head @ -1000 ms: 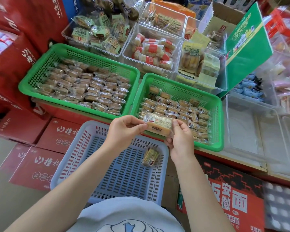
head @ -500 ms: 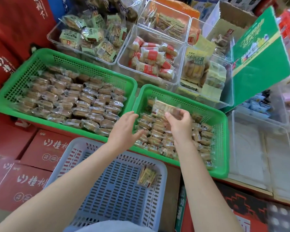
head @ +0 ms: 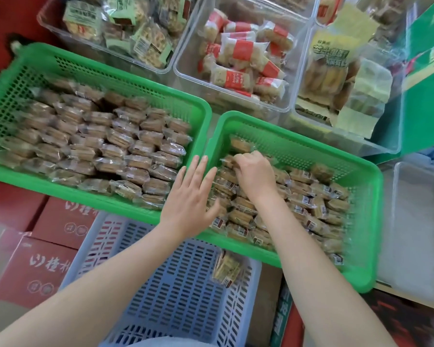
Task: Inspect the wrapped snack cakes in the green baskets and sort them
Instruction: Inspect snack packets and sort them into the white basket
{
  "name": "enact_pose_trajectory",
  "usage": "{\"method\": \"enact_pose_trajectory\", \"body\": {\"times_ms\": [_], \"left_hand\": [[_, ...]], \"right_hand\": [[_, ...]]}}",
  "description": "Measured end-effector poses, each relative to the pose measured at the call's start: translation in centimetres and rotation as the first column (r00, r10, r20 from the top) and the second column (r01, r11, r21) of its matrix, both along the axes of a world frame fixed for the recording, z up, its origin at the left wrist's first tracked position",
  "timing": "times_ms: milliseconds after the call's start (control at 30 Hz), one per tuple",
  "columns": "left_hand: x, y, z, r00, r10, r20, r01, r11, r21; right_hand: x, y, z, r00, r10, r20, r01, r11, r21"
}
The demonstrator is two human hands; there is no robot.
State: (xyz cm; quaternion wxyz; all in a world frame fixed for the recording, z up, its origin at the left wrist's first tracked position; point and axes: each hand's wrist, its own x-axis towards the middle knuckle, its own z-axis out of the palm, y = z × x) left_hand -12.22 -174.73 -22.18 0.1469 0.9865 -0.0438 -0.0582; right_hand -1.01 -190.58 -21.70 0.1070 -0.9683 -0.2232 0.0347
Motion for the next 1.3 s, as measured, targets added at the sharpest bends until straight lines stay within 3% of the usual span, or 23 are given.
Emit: {"method": "enact_pose_trajectory", "body": {"times_ms": [200,367,500,667,767,867,900,967,1033,1067,1133,1200,1233,1300], "left_hand": [[0.0,0.0,-0.5,1.000,0.008,0.013,-0.008,1.000,0.016],[0.0,0.0,-0.6,0.999,0.011,0.033,-0.012,1.000,0.023],[-0.1,0.0,-0.5,1.000,0.007,0.020,-0.008,0.999,0.038],[-0.1,0.0,-0.5,1.000,0.003,0.008,-0.003,0.999,0.043],[-0.1,0.1,-0.4,1.000,0.002,-0.007,-0.002,1.000,0.028],[0.0,0.1,-0.2,1.000,0.014,-0.021,-0.014,1.000,-0.019],[0.1,0.2,-0.1,1.000,0.017,-0.023,-0.018,0.999,-0.050],[0.2,0.3,0.5,0.998,0.048,-0.035,-0.054,0.982,-0.181],[0.1,0.3,1.9,0.983,0.172,-0.066,-0.184,0.892,-0.414],[-0.2,0.2,3.0,0.957,0.275,-0.097,-0.283,0.792,-0.542],[-1.4,-0.2,5.7,0.862,0.446,-0.242,-0.453,0.461,-0.763],[-2.9,-0.8,8.3,0.799,0.375,-0.470,-0.543,0.114,-0.832],[-3.9,-1.0,9.1,0.789,0.290,-0.543,-0.571,0.018,-0.821],[-5.9,-0.9,10.0,0.775,0.169,-0.609,-0.604,-0.086,-0.792]], "right_hand": [[2.6,0.3,1.1,0.990,-0.144,0.006,0.142,0.982,0.123],[4.7,1.5,1.0,0.951,-0.273,-0.143,0.245,0.951,-0.190],[4.7,2.0,0.7,0.950,-0.276,-0.145,0.239,0.943,-0.234],[5.2,1.0,1.1,0.928,-0.297,-0.226,0.278,0.954,-0.113],[4.9,0.4,3.1,0.914,-0.318,-0.253,0.353,0.930,0.104],[2.4,-1.0,6.0,0.886,-0.421,-0.197,0.463,0.770,0.438],[1.0,-1.5,7.2,0.862,-0.452,-0.230,0.500,0.678,0.540],[-2.4,-2.6,9.3,0.784,-0.436,-0.441,0.614,0.449,0.649],[-5.7,-3.8,10.8,0.700,-0.323,-0.637,0.712,0.257,0.653],[-7.4,-4.3,11.2,0.671,-0.283,-0.686,0.741,0.208,0.639],[-10.3,-4.8,11.6,0.636,-0.230,-0.737,0.771,0.151,0.618],[-12.7,-4.5,11.5,0.618,-0.194,-0.762,0.786,0.154,0.599],[-13.8,-4.1,11.4,0.618,-0.180,-0.765,0.785,0.200,0.587],[-15.9,-3.2,11.8,0.640,-0.144,-0.755,0.753,0.311,0.579]]}}
